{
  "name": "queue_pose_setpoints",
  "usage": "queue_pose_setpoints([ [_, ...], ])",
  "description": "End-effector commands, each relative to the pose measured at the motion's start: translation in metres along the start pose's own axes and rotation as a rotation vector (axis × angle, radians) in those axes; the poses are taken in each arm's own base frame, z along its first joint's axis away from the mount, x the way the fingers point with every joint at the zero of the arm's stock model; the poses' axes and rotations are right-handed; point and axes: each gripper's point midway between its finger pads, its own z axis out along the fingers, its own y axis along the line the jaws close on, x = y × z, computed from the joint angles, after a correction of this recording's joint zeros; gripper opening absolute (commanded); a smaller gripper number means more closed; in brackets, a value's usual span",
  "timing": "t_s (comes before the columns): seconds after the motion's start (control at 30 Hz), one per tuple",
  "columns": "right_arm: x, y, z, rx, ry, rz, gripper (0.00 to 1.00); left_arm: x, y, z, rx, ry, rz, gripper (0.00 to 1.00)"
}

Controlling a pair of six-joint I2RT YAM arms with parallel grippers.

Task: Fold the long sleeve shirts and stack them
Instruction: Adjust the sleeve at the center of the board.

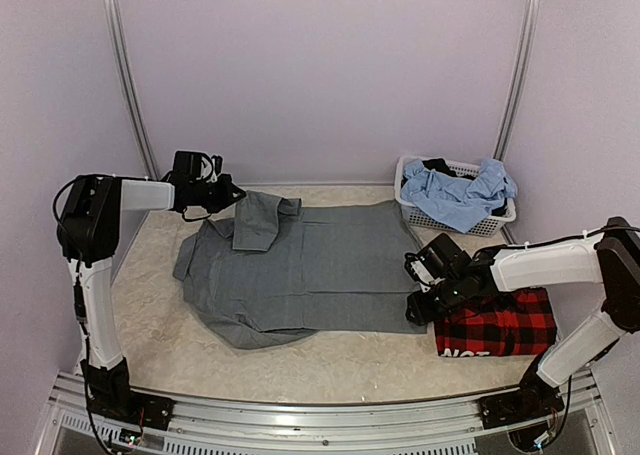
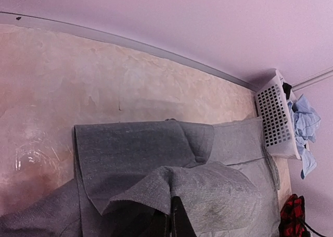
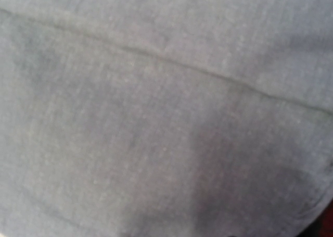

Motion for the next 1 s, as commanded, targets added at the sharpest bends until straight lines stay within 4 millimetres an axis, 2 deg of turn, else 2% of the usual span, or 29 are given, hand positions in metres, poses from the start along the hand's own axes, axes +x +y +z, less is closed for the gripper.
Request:
queue_pose_setpoints([
  [0.0,0.001,0.004,-0.001,-0.011,-0.007,0.000,0.45,-0.018,0.025,0.010,-0.050,-0.044,-0.008,0.00],
  [0.17,0.000,0.005,-0.002,-0.014,-0.005,-0.003,0.45,-0.027,0.044,0.017,-0.106,-0.068,-0.011,0.00],
  [0.2,-0.001,0.005,-0.003,-0.012,-0.008,-0.004,0.45,-0.027,0.047,0.018,-0.111,-0.065,-0.012,0.03],
  [0.33,-0.006,0.006,-0.010,-0.019,-0.031,-0.007,0.46,-0.024,0.048,0.011,-0.114,-0.075,0.001,0.21],
  [0.47,-0.011,0.011,-0.017,-0.044,-0.050,-0.018,0.46,-0.041,0.034,-0.019,-0.114,-0.140,0.025,0.50],
  [0.57,-0.015,0.016,-0.022,-0.064,-0.067,-0.031,0.46,-0.041,0.029,-0.036,-0.123,-0.144,0.028,0.63],
  [0.6,-0.018,0.018,-0.025,-0.072,-0.076,-0.037,0.46,-0.042,0.021,-0.045,-0.113,-0.153,0.033,0.66],
  [0.7,-0.023,0.025,-0.030,-0.087,-0.098,-0.059,0.47,-0.023,0.005,-0.062,-0.086,-0.137,0.034,0.74],
  [0.73,-0.024,0.027,-0.031,-0.091,-0.104,-0.065,0.47,-0.021,-0.007,-0.073,-0.076,-0.149,0.047,0.77],
  [0.8,-0.024,0.034,-0.031,-0.117,-0.105,-0.083,0.47,0.001,-0.021,-0.085,-0.073,-0.135,0.059,0.79],
  [0.83,-0.023,0.037,-0.029,-0.129,-0.099,-0.088,0.47,0.009,-0.036,-0.097,-0.067,-0.139,0.082,0.80],
  [0.87,-0.022,0.040,-0.027,-0.132,-0.096,-0.099,0.47,0.026,-0.037,-0.101,-0.087,-0.121,0.091,0.80],
  [0.9,-0.021,0.042,-0.026,-0.133,-0.093,-0.108,0.47,0.041,-0.047,-0.108,-0.089,-0.112,0.111,0.81],
  [0.97,-0.017,0.047,-0.023,-0.137,-0.086,-0.127,0.47,0.083,-0.052,-0.121,-0.107,-0.066,0.127,0.81],
])
